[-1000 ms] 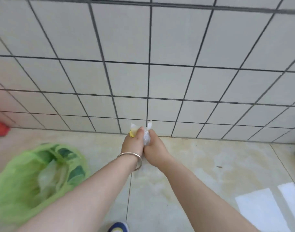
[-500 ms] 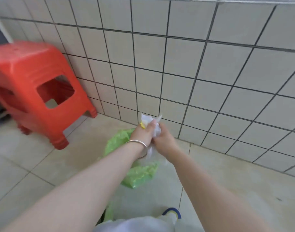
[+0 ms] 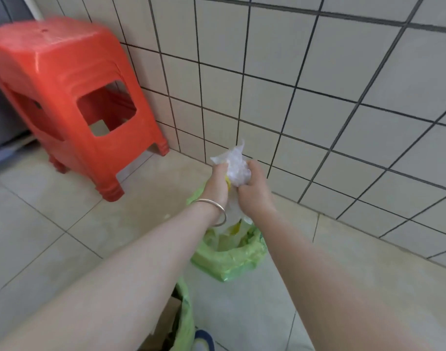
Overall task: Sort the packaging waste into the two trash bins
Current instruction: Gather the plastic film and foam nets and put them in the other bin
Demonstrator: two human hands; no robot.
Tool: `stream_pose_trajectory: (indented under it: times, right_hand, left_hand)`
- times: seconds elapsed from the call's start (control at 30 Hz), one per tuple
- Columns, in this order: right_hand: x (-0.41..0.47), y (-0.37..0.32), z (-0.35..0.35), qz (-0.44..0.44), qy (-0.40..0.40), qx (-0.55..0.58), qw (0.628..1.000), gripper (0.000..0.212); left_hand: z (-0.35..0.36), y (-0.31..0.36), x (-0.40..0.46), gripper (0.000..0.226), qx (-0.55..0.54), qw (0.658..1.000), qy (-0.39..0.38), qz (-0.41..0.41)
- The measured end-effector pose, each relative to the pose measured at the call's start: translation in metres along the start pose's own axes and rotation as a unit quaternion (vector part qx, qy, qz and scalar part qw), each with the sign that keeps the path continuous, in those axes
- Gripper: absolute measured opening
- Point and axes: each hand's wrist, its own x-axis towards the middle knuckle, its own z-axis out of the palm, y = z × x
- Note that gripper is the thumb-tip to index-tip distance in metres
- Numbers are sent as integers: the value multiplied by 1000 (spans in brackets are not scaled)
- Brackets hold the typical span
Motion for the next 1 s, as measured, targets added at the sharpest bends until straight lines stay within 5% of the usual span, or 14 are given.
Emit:
stream_pose_trajectory:
  times: [0.1,0.2,0.5,0.57,0.77,0.87,1.0]
  right_hand:
    - [9,24,19,-30,32,-65,997,33]
    - [22,53,29,-37,12,-126,991,44]
    - [53,131,54,4,-175,-241,955,53]
    - [56,149,61,39,-217,-248,943,60]
    - [73,186,87,122,-351,-358,856,83]
    - [78,202,103,152,-405,-425,795,80]
    - [86,213,111,179,-429,-451,762,74]
  left_hand:
    - [-7,-12,25,13,102,994,10,35]
    - [-16,-43,61,26,152,988,5,32]
    - [-16,-130,130,15,268,962,35,-41]
    - [-12,-150,140,34,320,945,2,-63]
    - [-23,-188,161,48,487,861,-53,-140]
    - [-26,-203,169,50,595,781,-96,-160]
    - [-29,-219,178,56,692,686,-157,-163]
